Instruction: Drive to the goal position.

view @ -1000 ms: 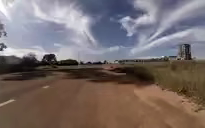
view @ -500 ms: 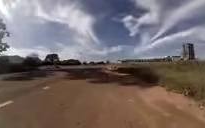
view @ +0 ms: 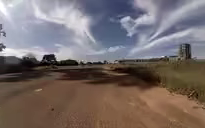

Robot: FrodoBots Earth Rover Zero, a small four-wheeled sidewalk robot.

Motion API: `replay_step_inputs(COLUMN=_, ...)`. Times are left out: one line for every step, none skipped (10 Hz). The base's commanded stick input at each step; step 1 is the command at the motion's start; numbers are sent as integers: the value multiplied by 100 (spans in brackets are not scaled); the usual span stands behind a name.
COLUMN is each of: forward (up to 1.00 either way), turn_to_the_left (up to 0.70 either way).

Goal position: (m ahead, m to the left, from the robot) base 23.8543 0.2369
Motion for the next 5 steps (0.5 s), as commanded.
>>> replay_step_inputs(forward=100, turn_to_the_left=0)
replay_step_inputs(forward=100, turn_to_the_left=0)
replay_step_inputs(forward=100, turn_to_the_left=0)
replay_step_inputs(forward=100, turn_to_the_left=0)
replay_step_inputs(forward=100, turn_to_the_left=0)
